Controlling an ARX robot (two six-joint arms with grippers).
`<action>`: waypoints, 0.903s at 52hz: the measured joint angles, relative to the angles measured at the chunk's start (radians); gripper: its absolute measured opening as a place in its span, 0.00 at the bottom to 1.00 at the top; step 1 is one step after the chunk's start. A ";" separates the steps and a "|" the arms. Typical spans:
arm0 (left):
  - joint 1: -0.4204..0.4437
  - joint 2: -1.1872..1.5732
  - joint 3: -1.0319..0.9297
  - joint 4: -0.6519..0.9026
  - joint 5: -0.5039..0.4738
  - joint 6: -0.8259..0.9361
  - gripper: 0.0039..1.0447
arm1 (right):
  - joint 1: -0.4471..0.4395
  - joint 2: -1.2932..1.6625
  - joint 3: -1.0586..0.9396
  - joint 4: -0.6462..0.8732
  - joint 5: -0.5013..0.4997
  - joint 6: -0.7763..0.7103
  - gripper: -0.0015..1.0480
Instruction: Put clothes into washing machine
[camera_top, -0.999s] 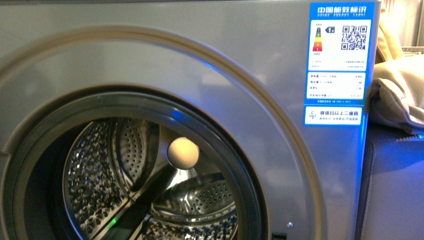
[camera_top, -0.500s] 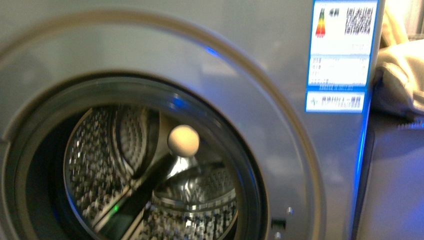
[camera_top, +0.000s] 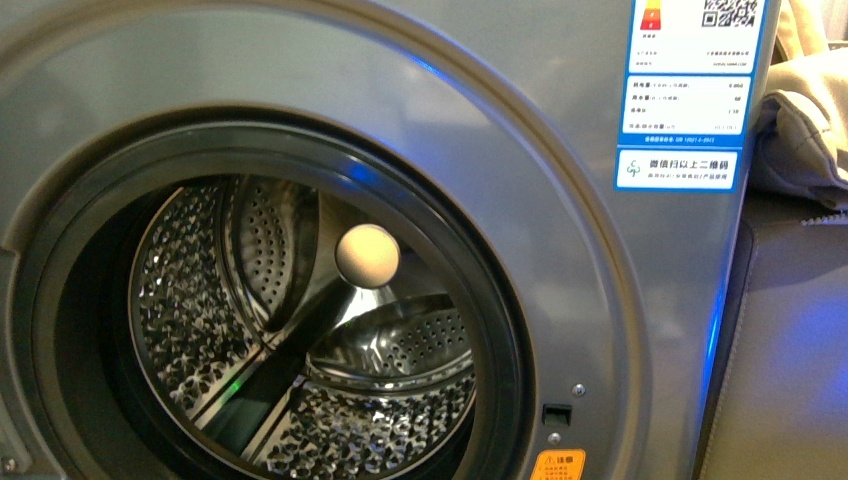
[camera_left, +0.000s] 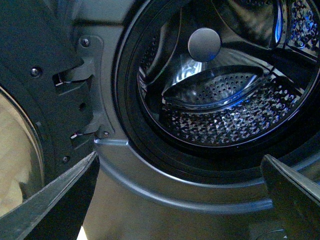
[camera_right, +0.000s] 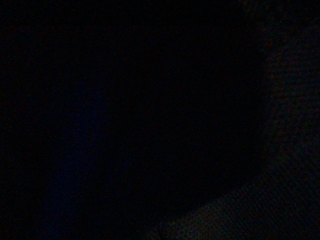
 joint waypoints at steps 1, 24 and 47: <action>0.000 0.000 0.000 0.000 0.000 0.000 0.94 | -0.001 0.005 0.007 -0.006 0.000 -0.001 0.93; 0.000 0.000 0.000 0.000 0.000 0.000 0.94 | -0.019 -0.014 -0.042 0.041 -0.029 0.008 0.55; 0.000 0.000 0.000 0.000 0.000 0.000 0.94 | -0.002 -0.440 -0.317 0.172 -0.103 0.138 0.07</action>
